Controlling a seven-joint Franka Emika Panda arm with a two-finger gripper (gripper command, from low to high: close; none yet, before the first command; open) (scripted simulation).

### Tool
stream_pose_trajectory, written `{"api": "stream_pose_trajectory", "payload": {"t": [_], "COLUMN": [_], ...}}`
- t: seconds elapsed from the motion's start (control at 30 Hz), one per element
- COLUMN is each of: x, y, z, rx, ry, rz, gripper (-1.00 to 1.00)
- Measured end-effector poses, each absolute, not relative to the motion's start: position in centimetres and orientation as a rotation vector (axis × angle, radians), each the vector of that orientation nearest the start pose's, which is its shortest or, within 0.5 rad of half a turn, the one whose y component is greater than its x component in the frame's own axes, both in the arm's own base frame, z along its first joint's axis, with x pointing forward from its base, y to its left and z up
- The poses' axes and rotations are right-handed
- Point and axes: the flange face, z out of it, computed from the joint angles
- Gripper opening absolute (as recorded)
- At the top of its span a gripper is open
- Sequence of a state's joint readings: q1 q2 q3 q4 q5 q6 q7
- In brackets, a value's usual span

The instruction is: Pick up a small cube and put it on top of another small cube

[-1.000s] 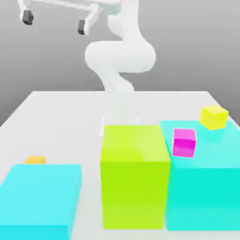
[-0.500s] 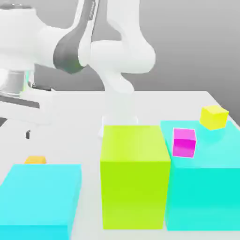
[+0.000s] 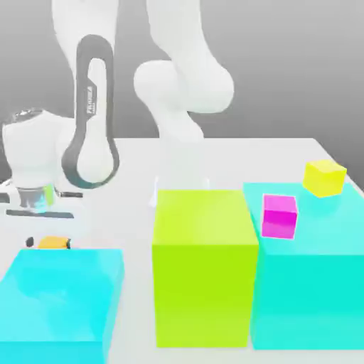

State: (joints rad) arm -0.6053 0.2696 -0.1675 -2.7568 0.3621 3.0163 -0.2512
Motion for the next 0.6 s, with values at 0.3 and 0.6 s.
{"api": "stream_pose_trajectory", "payload": {"t": [0.3, 0.6], "x": [24.6, 27.1], "y": [-28.5, -28.0], "z": [16.0, 22.7], "rx": [-2.842, -2.691], "ry": [1.332, 1.515], "rz": [-0.005, -0.007], "gripper": [-1.00, -1.00]}}
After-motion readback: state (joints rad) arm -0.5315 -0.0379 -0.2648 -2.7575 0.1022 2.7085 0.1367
